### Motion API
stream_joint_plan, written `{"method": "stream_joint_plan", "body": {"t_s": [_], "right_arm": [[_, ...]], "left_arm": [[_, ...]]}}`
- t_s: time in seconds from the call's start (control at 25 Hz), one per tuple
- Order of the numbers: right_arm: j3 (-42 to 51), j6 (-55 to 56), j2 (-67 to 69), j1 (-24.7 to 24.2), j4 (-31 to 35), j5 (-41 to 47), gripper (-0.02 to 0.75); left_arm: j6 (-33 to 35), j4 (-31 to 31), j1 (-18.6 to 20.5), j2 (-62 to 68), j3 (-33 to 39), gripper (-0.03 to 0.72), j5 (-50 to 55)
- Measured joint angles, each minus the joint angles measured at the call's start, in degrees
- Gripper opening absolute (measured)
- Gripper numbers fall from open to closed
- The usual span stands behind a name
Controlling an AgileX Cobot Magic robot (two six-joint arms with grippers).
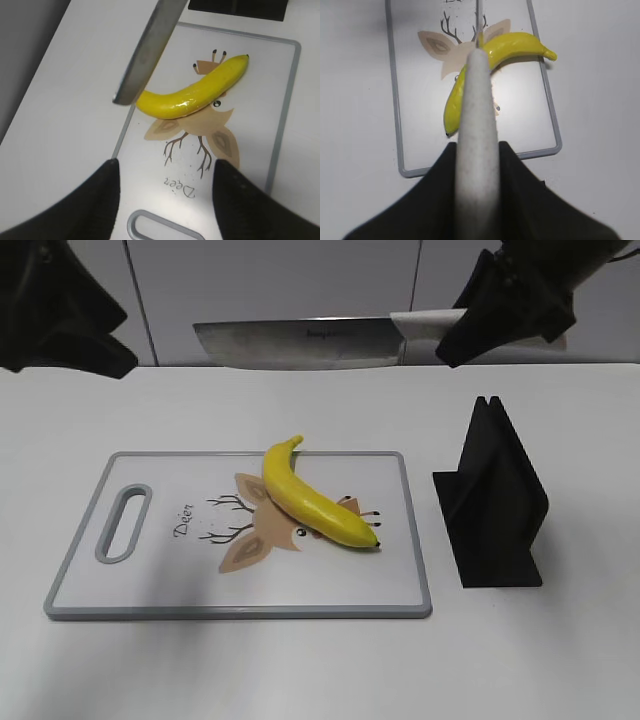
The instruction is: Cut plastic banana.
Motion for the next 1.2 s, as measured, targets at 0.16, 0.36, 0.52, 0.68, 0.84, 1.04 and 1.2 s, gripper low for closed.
{"method": "stream_joint_plan", "body": {"t_s": [0.16, 0.36, 0.52, 0.68, 0.84, 1.04, 1.2], "right_arm": [[-1.03, -1.32, 2.04, 0.06, 0.05, 0.0, 0.179], [-1.1, -4.45, 3.11, 0.06, 1.1, 0.07, 0.179], [-1.12, -5.12, 3.72, 0.17, 1.74, 0.07, 0.179], [-1.12, -6.35, 5.07, 0.73, 3.03, 0.07, 0.179], [-1.17, -7.03, 5.57, 1.24, 3.03, 0.07, 0.179], [-1.26, -7.6, 6.0, 1.32, 3.43, -0.3, 0.179], [-2.02, -9.06, 6.1, 1.32, 3.43, -0.25, 0.179]], "left_arm": [[2.19, -0.5, -2.55, 4.65, -3.28, 0.573, -1.38], [3.02, -0.1, -5.56, 9.89, -6.71, 0.569, -4.09], [3.16, 0.53, -7.48, 12.97, -8.42, 0.529, -5.88], [3.22, 0.65, -8.22, 14.98, -9.03, 0.482, -6.23], [3.22, 0.99, -8.22, 15.76, -9.03, 0.341, -6.29], [3.71, 1.58, -8.27, 15.76, -9.03, 0.046, -4.69], [4.02, 3.01, -8.58, 15.76, -9.07, 0.014, -3.97]]}}
